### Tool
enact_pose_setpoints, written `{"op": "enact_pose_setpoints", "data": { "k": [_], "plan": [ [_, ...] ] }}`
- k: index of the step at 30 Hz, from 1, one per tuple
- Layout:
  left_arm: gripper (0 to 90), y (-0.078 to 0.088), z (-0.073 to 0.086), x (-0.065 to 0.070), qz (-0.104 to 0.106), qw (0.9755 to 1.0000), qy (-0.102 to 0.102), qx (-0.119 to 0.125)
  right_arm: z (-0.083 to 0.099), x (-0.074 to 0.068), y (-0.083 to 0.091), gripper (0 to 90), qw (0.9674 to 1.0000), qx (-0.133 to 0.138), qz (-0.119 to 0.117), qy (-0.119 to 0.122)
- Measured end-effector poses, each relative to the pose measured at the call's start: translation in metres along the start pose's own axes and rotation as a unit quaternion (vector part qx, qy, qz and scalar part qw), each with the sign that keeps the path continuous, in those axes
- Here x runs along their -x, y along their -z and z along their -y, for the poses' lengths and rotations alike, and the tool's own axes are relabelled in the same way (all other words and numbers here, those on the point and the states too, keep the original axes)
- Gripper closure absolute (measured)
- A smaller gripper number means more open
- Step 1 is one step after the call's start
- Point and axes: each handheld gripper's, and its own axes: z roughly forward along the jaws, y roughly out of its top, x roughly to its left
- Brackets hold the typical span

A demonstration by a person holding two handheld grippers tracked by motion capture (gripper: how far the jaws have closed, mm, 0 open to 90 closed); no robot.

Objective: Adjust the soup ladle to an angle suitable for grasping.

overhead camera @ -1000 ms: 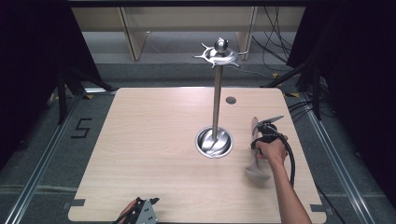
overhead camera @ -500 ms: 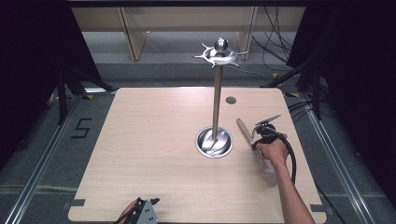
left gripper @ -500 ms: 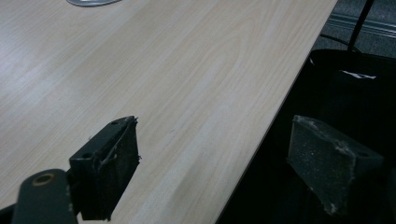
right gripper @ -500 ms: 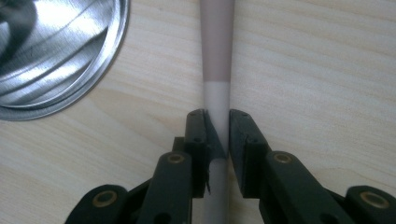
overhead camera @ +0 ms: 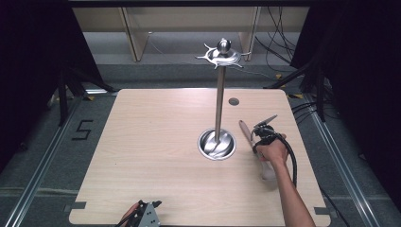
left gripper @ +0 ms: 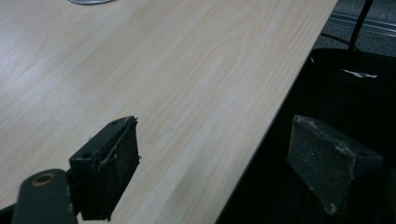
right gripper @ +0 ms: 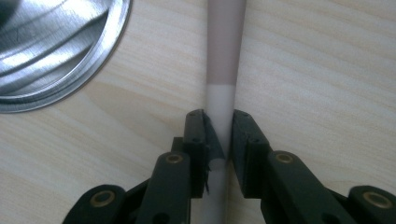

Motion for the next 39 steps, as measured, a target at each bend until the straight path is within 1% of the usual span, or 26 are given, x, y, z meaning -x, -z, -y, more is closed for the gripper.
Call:
{"op": "enact_pose_setpoints", "data": {
  "k": [2,4,7,9,12,13,14,16,17,18,19,21,22,23,24,25,26,27,30,33,34,35,36,37,38,39],
  "plan": [
    [15.5,0.000,0.000,0.001,0.003,1.0000,0.004,0.003,-0.001,-0.002,0.000,77.7,1.0000,0.005,0.004,0.004],
    [15.5,0.000,0.000,0.001,0.004,0.9999,0.007,0.007,-0.001,-0.002,0.001,77.7,1.0000,-0.001,0.002,0.005],
    [15.5,0.000,0.000,0.000,0.007,0.9999,0.009,0.005,0.000,0.000,0.001,78.2,0.9999,0.003,-0.008,0.007],
    [15.5,-0.001,0.000,0.000,0.007,0.9999,0.010,0.005,0.002,0.002,0.000,78.7,0.9995,0.017,-0.011,0.022],
    [15.5,0.000,0.000,0.000,0.007,0.9999,0.009,0.008,0.004,0.000,0.007,78.7,0.9996,0.020,-0.015,0.016],
    [15.5,-0.001,0.000,0.000,0.005,0.9999,0.007,0.007,0.005,0.002,0.010,78.7,0.9992,0.026,-0.021,0.022],
    [15.5,-0.001,0.000,0.001,0.008,0.9999,0.010,0.010,0.006,0.002,0.013,78.7,0.9991,0.030,-0.023,0.020],
    [15.5,0.000,0.000,0.000,0.002,1.0000,0.004,0.007,0.009,0.003,0.019,78.8,0.9986,0.039,-0.030,0.020],
    [15.5,0.000,0.000,0.000,0.002,1.0000,0.004,0.004,0.010,0.003,0.021,78.8,0.9983,0.042,-0.037,0.017],
    [15.5,0.000,0.000,0.000,0.001,1.0000,0.004,0.004,0.012,0.001,0.024,78.8,0.9981,0.047,-0.039,0.004],
    [15.5,0.000,0.000,0.000,0.002,1.0000,0.006,0.004,0.013,0.004,0.027,78.8,0.9976,0.054,-0.040,0.020],
    [15.5,-0.001,0.000,0.001,0.006,0.9998,0.017,0.010,0.015,0.006,0.031,78.8,0.9966,0.066,-0.043,0.025],
    [15.5,-0.001,0.000,0.001,0.006,0.9998,0.017,0.010,0.017,0.007,0.033,78.8,0.9951,0.078,-0.046,0.039],
    [15.5,-0.001,0.001,0.000,0.003,0.9999,0.010,0.006,0.021,0.008,0.039,78.8,0.9938,0.091,-0.048,0.041],
    [15.5,0.000,0.000,0.000,0.000,1.0000,0.007,0.005,0.021,0.008,0.039,78.8,0.9938,0.091,-0.048,0.041],
    [15.5,0.000,0.000,0.000,0.000,1.0000,0.008,0.005,0.022,0.009,0.040,78.8,0.9922,0.102,-0.052,0.051],
    [15.5,0.000,0.000,0.001,0.001,0.9999,0.013,0.009,0.025,0.009,0.043,78.8,0.9912,0.108,-0.056,0.053],
    [15.5,-0.001,0.001,0.000,0.006,0.9999,0.012,0.008,0.028,0.011,0.047,78.8,0.9880,0.119,-0.066,0.073],
    [15.5,-0.001,0.001,0.001,0.004,0.9998,0.018,0.011,0.036,0.009,0.056,78.8,0.9846,0.138,-0.066,0.084],
    [15.5,-0.002,0.001,0.001,-0.001,0.9998,0.017,0.012,0.046,0.006,0.068,78.8,0.9823,0.151,-0.076,0.079],
    [15.5,-0.001,0.001,0.000,0.002,0.9998,0.017,0.011,0.049,0.005,0.072,78.8,0.9812,0.157,-0.079,0.080],
    [15.5,-0.001,0.001,0.000,-0.004,0.9999,0.013,0.009,0.051,0.004,0.074,78.9,0.9810,0.158,-0.081,0.079],
    [15.5,0.000,0.001,-0.001,-0.004,0.9999,0.009,0.005,0.054,0.002,0.075,78.8,0.9754,0.188,-0.084,0.080],
    [15.5,0.000,0.001,-0.001,-0.004,0.9999,0.009,0.005,0.057,0.003,0.077,78.8,0.9726,0.195,-0.080,0.098],
    [15.5,0.000,0.001,-0.001,-0.004,0.9999,0.009,0.005,0.059,0.002,0.081,78.9,0.9715,0.198,-0.083,0.101],
    [15.5,0.000,0.001,-0.001,-0.003,0.9999,0.008,0.005,0.061,0.002,0.083,78.9,0.9675,0.210,-0.082,0.115]
  ]
}}
